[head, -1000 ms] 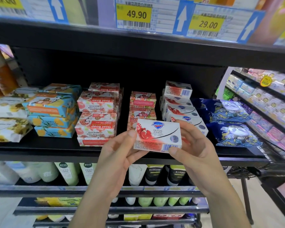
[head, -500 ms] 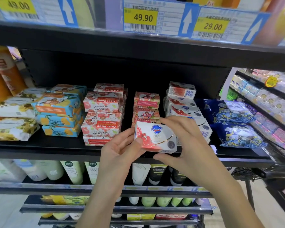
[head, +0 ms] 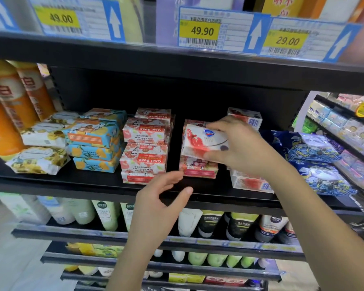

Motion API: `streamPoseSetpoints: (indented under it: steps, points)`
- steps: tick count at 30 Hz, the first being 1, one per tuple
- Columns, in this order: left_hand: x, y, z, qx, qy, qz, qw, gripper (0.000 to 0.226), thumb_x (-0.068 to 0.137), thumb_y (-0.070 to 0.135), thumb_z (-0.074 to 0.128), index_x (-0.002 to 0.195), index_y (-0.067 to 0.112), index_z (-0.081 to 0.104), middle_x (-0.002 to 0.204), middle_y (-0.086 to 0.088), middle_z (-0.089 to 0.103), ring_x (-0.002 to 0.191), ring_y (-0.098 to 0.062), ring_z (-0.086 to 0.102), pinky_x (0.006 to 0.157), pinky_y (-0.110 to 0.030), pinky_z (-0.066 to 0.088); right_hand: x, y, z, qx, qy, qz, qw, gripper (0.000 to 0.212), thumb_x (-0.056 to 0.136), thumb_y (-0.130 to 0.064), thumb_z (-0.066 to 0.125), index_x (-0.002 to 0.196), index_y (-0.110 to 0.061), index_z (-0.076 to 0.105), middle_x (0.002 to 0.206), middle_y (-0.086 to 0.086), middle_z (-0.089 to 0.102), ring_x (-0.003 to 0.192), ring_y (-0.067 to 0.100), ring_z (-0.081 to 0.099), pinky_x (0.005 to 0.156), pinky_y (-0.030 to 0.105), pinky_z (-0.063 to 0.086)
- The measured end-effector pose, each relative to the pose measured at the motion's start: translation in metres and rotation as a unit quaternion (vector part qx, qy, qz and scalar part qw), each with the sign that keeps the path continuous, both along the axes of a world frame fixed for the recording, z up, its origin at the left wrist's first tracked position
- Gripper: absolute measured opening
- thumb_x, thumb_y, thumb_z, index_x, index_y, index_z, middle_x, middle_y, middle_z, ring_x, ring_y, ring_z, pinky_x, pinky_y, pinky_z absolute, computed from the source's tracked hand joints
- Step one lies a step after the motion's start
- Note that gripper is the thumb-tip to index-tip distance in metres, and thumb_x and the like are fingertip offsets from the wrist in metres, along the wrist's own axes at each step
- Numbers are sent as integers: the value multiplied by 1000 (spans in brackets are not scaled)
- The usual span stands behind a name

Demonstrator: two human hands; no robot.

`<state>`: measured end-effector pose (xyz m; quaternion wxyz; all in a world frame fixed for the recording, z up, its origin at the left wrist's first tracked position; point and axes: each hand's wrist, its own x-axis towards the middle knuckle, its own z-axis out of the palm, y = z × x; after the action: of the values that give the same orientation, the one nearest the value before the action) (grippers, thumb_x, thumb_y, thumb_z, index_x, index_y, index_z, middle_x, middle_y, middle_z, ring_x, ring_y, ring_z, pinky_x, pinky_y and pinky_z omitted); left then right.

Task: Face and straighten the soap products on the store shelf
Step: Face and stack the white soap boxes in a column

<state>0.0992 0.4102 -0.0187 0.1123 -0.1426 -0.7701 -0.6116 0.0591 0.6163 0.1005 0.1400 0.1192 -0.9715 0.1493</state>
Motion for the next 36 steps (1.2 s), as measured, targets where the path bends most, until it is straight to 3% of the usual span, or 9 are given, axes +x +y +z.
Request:
streamPoseSetpoints:
  steps: [3, 7, 9, 15, 20, 24, 28, 33, 36]
  points:
    - [-8, -3, -20, -169, 80, 11, 982, 35, 89, 41, 75, 122, 33, 71, 123, 33, 60, 122, 12, 51, 101, 0, 32, -30, 0, 1, 3, -43, -26, 999, 74, 84, -35, 83, 148, -19, 50, 142, 2, 49, 131, 23, 48, 103, 31, 41]
    - [-16, 0, -44, -275, 175, 22, 945, 46, 93, 52, 62, 126, 21, 72, 129, 12, 67, 125, -2, 54, 109, -25, 42, -60, -3, -17, 8, -66, -30, 997, 69, 87, -31, 81, 147, -19, 49, 141, 4, 47, 135, 24, 42, 98, 29, 36]
    - [-19, 2, -51, -294, 210, 24, 932, 48, 94, 51, 57, 125, 18, 73, 130, 8, 69, 127, -7, 56, 114, -27, 40, -67, -3, -25, 11, -61, -35, 997, 67, 88, -28, 79, 148, -20, 49, 143, 5, 47, 137, 25, 40, 98, 30, 35]
    - [-22, 8, -55, -316, 231, 35, 919, 45, 90, 45, 67, 125, 17, 73, 131, 5, 69, 129, -11, 58, 115, -31, 40, -71, 1, -38, -15, -46, -32, 998, 52, 91, -24, 77, 139, -21, 58, 141, 5, 52, 133, 25, 49, 107, 40, 45]
    - [-22, 9, -55, -302, 222, 30, 927, 48, 94, 50, 57, 126, 18, 73, 133, 6, 68, 131, -8, 56, 119, -22, 28, -64, 17, -27, -74, -26, -40, 996, 51, 90, -40, 76, 136, -24, 60, 139, -1, 54, 128, 19, 51, 100, 31, 44]
    - [-22, 9, -52, -281, 217, 32, 934, 49, 92, 54, 60, 123, 20, 75, 131, 9, 69, 130, 0, 51, 120, -14, 22, -73, 61, -6, -69, -8, -125, 990, 60, 89, -40, 77, 142, -19, 57, 144, 6, 56, 130, 25, 55, 98, 25, 39]
    - [-23, 10, -52, -264, 213, 41, 940, 48, 89, 56, 60, 120, 22, 76, 128, 11, 70, 128, 5, 49, 118, -11, 21, -89, 105, 1, -48, -47, -176, 982, 78, 87, -41, 80, 149, -6, 48, 148, 16, 54, 135, 32, 52, 99, 26, 39]
    - [-24, 12, -55, -255, 196, 46, 946, 50, 89, 57, 56, 121, 24, 76, 129, 14, 68, 128, 4, 51, 118, -10, 21, -111, 131, -4, -137, -125, -200, 962, 101, 83, -37, 84, 159, -3, 27, 162, 15, 36, 146, 32, 38, 113, 32, 33]
    - [-24, 11, -56, -251, 192, 36, 948, 50, 90, 57, 57, 123, 23, 75, 131, 14, 67, 130, 7, 47, 118, -10, 19, -119, 135, -10, -165, -108, -206, 958, 78, 83, -28, 85, 145, 3, 48, 145, 16, 55, 131, 33, 53, 105, 35, 42]
